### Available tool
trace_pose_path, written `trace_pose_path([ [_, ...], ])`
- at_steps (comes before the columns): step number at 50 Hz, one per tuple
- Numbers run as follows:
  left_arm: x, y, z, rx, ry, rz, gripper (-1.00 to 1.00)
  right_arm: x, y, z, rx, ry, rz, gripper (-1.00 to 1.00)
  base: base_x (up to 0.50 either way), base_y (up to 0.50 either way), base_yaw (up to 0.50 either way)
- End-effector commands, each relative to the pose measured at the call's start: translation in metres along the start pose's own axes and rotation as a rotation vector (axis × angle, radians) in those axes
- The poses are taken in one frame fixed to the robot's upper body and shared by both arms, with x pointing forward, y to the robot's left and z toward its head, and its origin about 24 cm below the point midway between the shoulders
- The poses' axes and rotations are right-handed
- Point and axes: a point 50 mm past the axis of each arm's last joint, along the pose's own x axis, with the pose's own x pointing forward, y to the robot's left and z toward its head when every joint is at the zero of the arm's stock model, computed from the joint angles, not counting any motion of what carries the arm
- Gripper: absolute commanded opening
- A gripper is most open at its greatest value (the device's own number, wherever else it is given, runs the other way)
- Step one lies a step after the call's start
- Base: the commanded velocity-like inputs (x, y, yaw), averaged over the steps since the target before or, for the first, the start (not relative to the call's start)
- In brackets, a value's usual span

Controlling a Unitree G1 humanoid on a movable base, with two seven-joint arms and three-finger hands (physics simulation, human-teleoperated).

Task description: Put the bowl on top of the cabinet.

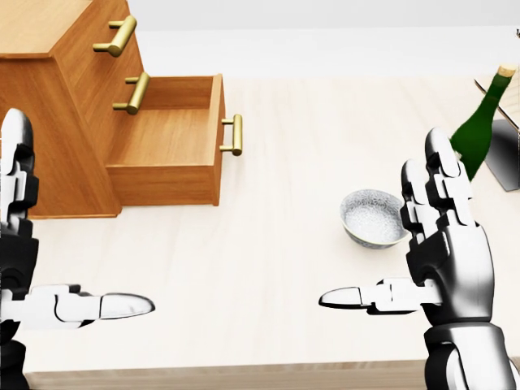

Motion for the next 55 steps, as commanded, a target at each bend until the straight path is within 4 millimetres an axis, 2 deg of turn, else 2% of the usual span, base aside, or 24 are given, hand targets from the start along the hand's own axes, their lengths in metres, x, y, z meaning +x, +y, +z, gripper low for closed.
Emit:
trace_pose_path([
  [1,-0.002,0.0,0.041,0.017,-0.183,-0.008,1.0,0.0,0.0,0.0,-0.008,-0.001,-0.001,1.0,0.0,0.5,0.0],
  [9,-0.003,0.002,0.058,0.021,-0.259,-0.008,1.0,0.0,0.001,-0.002,-0.015,0.01,0.0,1.0,0.0,0.5,0.0],
  [21,-0.003,0.003,0.06,0.02,-0.275,-0.003,1.0,0.001,0.005,-0.002,-0.053,0.012,0.009,1.0,0.0,0.08,0.0],
  [28,-0.002,0.003,0.058,0.017,-0.267,-0.002,1.0,0.0,0.0,0.002,-0.012,-0.01,-0.017,1.0,0.0,0.0,0.0],
  [33,-0.002,0.003,0.059,0.016,-0.267,-0.003,1.0,0.004,-0.005,0.003,0.003,-0.017,-0.047,1.0,0.0,0.5,0.0],
  [41,-0.002,0.003,0.058,0.018,-0.264,-0.003,1.0,0.002,0.002,-0.005,-0.034,0.023,-0.019,1.0,0.0,0.38,0.0],
  [50,-0.003,0.003,0.059,0.017,-0.268,-0.003,1.0,0.001,0.0,0.003,0.011,-0.014,-0.012,1.0,0.0,0.0,0.0],
  [55,-0.003,0.003,0.06,0.018,-0.272,-0.004,1.0,0.002,-0.002,0.005,0.036,-0.027,-0.016,1.0,0.45,0.0,0.0],
])
